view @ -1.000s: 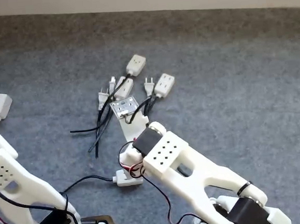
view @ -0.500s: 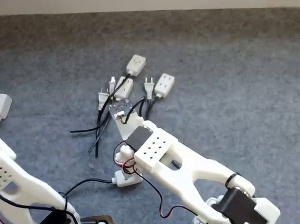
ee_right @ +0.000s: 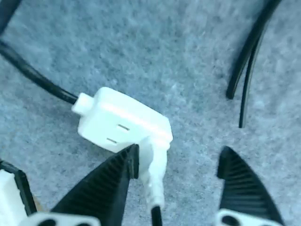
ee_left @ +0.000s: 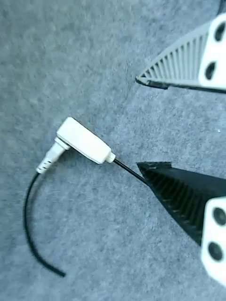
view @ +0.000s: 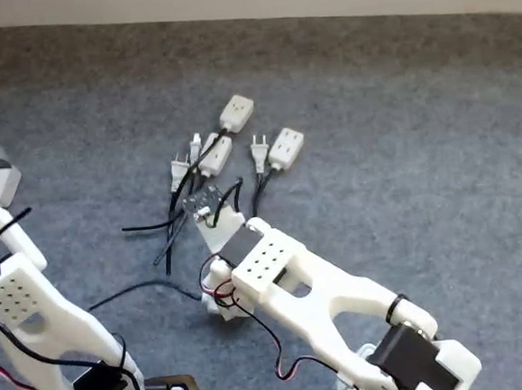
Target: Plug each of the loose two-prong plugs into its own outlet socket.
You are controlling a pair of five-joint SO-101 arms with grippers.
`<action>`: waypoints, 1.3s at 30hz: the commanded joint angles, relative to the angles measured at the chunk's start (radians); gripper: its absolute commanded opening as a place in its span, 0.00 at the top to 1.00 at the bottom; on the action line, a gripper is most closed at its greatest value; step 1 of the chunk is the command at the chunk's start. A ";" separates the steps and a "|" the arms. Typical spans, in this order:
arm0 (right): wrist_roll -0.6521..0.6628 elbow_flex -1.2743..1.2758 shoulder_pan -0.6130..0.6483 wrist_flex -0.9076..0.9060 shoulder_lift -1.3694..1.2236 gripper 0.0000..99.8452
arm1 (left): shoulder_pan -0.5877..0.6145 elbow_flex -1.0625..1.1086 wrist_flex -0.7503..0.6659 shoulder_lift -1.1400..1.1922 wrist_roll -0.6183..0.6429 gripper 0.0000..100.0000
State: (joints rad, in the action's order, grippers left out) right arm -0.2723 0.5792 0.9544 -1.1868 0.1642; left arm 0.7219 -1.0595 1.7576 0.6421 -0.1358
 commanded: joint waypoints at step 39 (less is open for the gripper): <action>0.624 0.702 -1.112 0.593 0.314 0.58 | -0.972 2.235 -0.540 -1.609 -0.899 0.74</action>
State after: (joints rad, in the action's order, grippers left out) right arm 0.3460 1.2252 -0.1442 -0.6713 0.4634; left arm -0.1880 1.1699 1.2359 -0.9459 -1.0257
